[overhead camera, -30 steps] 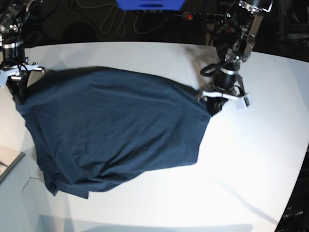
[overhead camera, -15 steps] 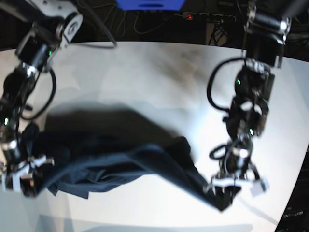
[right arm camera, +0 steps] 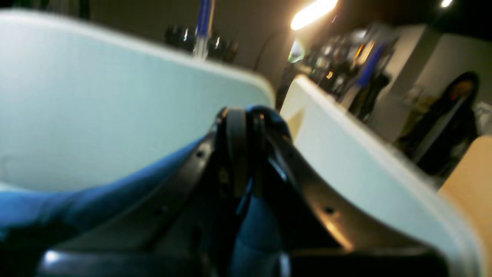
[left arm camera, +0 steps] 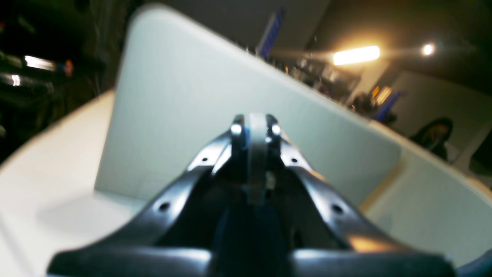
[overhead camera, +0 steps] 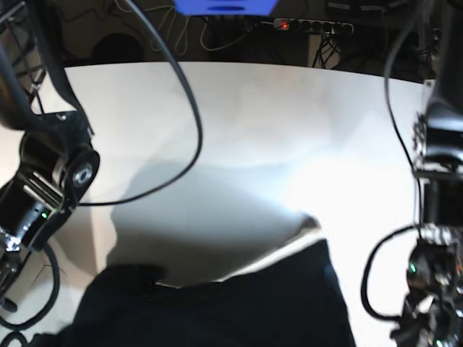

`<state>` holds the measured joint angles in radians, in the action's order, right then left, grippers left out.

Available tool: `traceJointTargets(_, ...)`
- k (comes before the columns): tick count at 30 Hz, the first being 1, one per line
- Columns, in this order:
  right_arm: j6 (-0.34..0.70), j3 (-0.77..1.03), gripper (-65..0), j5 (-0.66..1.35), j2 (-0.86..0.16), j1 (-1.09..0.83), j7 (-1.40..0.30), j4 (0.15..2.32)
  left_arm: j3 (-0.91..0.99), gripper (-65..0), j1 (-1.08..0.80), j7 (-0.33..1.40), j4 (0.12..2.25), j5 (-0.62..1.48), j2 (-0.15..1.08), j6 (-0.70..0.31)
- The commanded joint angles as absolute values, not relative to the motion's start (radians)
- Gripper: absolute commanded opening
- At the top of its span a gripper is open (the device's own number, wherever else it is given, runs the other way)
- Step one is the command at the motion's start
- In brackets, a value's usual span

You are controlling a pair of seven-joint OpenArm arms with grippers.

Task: Layout the t-shirt on the table in an organized manner, then fold the t-shirt properly
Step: 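Lift the shirt with both grippers and swing it down flat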

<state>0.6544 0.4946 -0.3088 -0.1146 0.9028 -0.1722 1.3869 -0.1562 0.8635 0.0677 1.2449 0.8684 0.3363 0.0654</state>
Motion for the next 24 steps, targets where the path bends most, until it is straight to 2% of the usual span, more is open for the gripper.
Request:
traceJointTargets(1,0.630,0.498,-65.0,-0.297,-0.125,0.929,-0.151,1.431,-0.148,-64.6,0.918,0.036,1.260,0.869,0.344,0.051)
traceJointTargets(6,0.624,0.509,-65.0,-0.294,-0.125,0.771,-0.151,1.589,-0.148,-64.6,0.929,0.036,1.283,0.869,0.348,0.050)
traceJointTargets(9,0.624,0.539,-65.0,-0.288,-0.116,0.610,-0.150,1.707,-0.148,-64.6,0.842,0.036,1.342,0.869,0.366,0.051)
traceJointTargets(13,0.624,0.541,-65.0,-0.179,-0.090,0.361,-0.145,1.805,-0.124,-64.6,0.664,0.035,1.431,0.869,0.387,0.051)
traceJointTargets(17,0.624,0.541,-65.0,-0.107,-0.045,0.143,-0.142,1.867,-0.010,-64.6,0.412,0.036,1.537,0.869,0.389,0.048)
traceJointTargets(24,0.624,0.542,-65.0,-0.005,-0.008,-0.124,-0.140,1.897,0.156,-64.6,0.015,0.033,1.616,0.869,0.381,0.047)
